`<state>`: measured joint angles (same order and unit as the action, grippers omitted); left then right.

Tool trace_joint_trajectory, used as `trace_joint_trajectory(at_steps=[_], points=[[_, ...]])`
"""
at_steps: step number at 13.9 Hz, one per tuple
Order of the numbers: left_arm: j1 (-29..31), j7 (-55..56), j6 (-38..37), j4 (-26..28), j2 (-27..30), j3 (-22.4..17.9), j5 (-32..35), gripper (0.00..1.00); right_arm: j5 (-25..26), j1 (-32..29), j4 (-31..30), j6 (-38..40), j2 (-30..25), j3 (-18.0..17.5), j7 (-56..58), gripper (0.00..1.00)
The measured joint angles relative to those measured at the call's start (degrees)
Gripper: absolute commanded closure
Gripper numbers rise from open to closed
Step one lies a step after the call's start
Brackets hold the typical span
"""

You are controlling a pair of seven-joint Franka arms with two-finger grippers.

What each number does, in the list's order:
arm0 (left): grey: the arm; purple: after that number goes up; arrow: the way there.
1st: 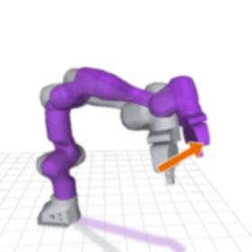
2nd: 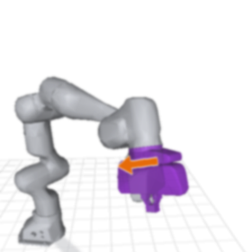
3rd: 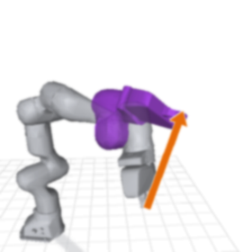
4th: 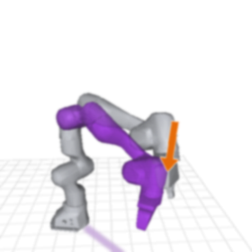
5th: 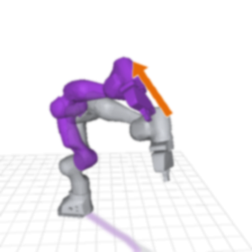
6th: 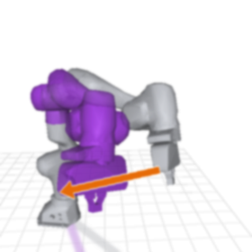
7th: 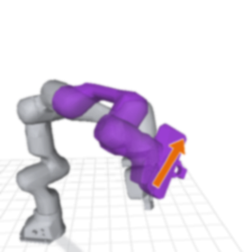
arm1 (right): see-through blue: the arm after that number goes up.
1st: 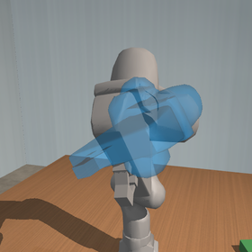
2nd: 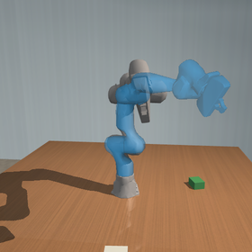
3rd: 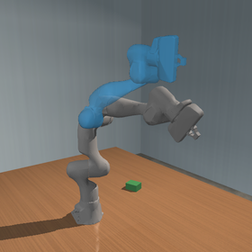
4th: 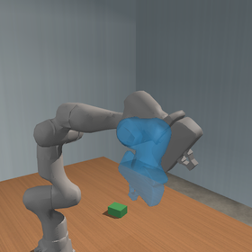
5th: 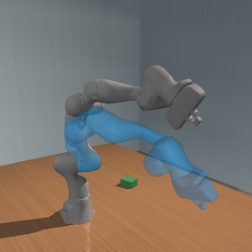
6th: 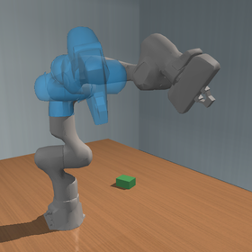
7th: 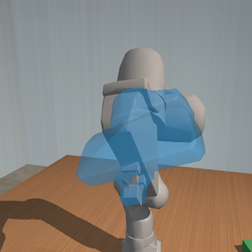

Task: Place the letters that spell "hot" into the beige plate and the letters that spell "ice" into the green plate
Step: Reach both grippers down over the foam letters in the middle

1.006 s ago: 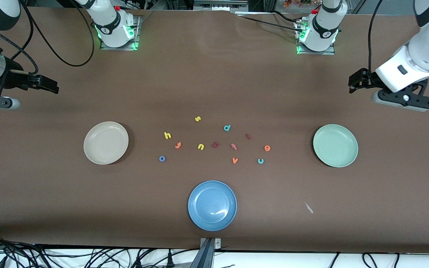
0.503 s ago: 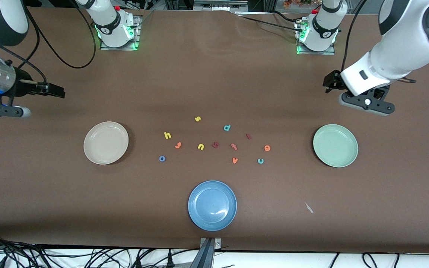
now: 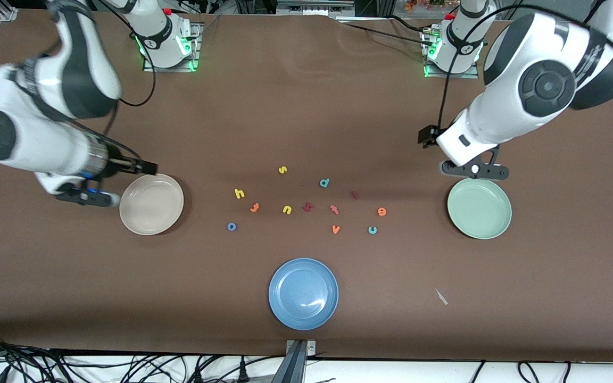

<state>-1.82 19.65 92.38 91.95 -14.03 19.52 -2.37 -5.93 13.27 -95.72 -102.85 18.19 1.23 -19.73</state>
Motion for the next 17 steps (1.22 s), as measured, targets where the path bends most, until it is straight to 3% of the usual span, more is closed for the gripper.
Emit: trace_joint_trajectory(at_steps=[6, 8, 12, 14, 17], points=[[-8.5, 26.4, 11.5, 0.2, -10.6, 0.3, -0.1, 0.00, 0.0, 8.1, -0.6, -19.4, 11.4, -0.2, -14.3, 0.00], [-11.8, 34.5, 16.3, 0.3, -15.1, 0.3, 0.0, 0.00, 0.0, 9.9, -0.7, -22.5, 14.2, -0.2, -17.2, 0.00], [-14.0, 41.1, 20.7, 0.5, -21.8, 0.2, 0.1, 0.11, 0.0, 11.2, -6.2, -29.2, 14.7, -1.8, -17.4, 0.00], [-13.9, 41.5, 22.4, 0.5, -24.0, -0.1, 2.6, 0.12, 0.0, 11.3, -10.1, -32.4, 14.0, -2.7, -14.5, 0.00], [-13.7, 42.1, 26.6, 0.5, -25.5, -0.3, 4.7, 0.22, 0.0, 11.4, -14.0, -33.3, 12.1, -4.0, -7.6, 0.00]])
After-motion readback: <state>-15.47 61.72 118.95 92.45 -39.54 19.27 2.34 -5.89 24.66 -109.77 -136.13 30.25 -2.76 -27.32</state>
